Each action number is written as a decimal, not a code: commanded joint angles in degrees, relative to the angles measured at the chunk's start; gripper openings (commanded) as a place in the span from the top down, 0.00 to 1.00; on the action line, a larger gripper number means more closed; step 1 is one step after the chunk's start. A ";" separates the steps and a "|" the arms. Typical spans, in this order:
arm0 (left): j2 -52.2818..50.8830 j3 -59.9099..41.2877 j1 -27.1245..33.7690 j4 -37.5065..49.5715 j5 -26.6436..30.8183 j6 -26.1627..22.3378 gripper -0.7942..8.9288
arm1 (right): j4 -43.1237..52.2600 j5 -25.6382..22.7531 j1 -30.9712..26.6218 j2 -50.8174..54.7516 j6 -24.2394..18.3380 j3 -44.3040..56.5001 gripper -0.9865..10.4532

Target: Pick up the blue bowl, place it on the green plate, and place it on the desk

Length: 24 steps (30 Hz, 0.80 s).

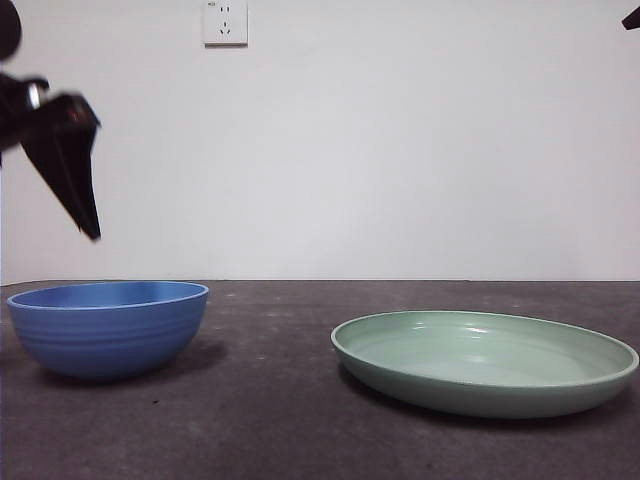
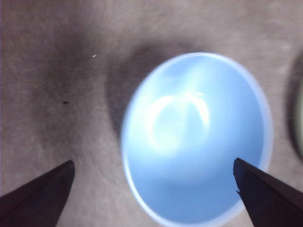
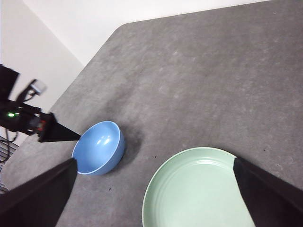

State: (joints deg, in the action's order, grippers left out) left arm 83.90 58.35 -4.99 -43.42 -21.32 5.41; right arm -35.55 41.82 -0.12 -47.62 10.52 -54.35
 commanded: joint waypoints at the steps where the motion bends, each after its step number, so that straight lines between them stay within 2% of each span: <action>1: 3.41 1.05 -0.09 0.87 -0.02 -0.66 0.17 | 0.33 0.13 -0.02 -0.24 -0.68 -0.96 0.43; 8: 8.35 1.05 -0.09 3.50 0.00 0.17 0.24 | 0.33 0.13 0.00 -0.24 -0.68 -0.96 0.43; 16: 10.19 1.05 -0.11 3.96 0.07 0.13 0.56 | 0.35 0.11 0.00 -0.24 -0.70 -0.96 0.43; 21: 10.67 1.05 -0.11 3.98 0.11 0.07 0.80 | 0.35 0.11 -0.02 -0.24 -0.68 -0.96 0.43; 24: 10.67 1.05 -0.11 4.52 0.11 -0.07 0.90 | 0.33 0.11 -0.02 -0.24 -0.68 -0.96 0.43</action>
State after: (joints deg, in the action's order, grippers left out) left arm 93.47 58.37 -5.02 -39.33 -21.30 5.45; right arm -35.55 41.82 -0.12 -47.62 10.50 -54.35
